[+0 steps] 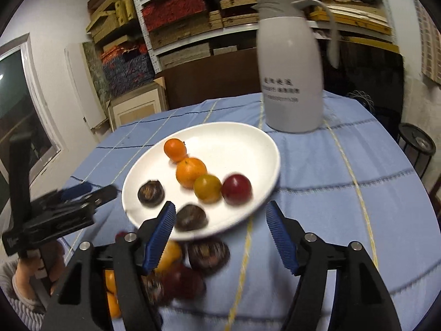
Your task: Organize fruits
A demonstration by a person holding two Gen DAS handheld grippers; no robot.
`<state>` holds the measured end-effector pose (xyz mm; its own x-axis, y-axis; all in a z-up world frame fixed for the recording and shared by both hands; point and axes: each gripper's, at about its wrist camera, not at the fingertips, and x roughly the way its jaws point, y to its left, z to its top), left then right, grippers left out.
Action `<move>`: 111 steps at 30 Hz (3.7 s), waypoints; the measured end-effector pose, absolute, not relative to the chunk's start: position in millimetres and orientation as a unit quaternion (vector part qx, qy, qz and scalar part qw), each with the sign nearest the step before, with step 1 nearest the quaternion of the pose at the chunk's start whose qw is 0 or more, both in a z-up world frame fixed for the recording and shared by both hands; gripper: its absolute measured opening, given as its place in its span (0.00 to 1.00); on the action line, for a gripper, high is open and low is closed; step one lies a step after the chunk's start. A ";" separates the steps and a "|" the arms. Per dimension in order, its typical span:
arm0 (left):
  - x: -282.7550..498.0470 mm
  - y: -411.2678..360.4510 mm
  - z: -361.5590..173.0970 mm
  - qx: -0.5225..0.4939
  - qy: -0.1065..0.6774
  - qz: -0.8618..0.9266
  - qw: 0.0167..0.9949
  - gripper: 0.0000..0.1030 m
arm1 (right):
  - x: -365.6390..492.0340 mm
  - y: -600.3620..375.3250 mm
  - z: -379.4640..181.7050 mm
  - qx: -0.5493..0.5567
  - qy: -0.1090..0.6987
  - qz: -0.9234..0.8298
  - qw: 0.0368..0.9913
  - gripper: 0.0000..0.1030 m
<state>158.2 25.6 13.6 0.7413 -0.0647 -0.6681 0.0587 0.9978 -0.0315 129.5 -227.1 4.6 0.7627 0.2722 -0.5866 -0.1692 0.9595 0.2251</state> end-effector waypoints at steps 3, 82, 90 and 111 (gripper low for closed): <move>126.5 27.4 6.2 0.004 0.356 -0.019 0.934 0.82 | 115.9 -234.4 -0.5 0.088 0.328 0.115 0.934 0.67; 42.8 63.9 -20.2 0.040 0.389 -0.013 0.920 0.95 | 62.2 -224.7 -12.4 0.052 0.324 0.134 0.935 0.78; 61.9 25.3 -34.0 0.111 0.410 -0.056 0.904 0.78 | 50.9 -188.9 -24.1 0.004 0.362 0.223 0.905 0.64; 68.0 25.0 -31.2 0.059 0.404 -0.099 0.908 0.39 | 53.8 -146.4 -38.2 -0.054 0.403 0.253 0.878 0.41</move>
<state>68.0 25.0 -31.2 0.6544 -0.1319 -0.7446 0.2269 0.9735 0.0270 53.8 -146.4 -38.2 0.5473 0.4008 -0.7348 -0.4871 0.8664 0.1098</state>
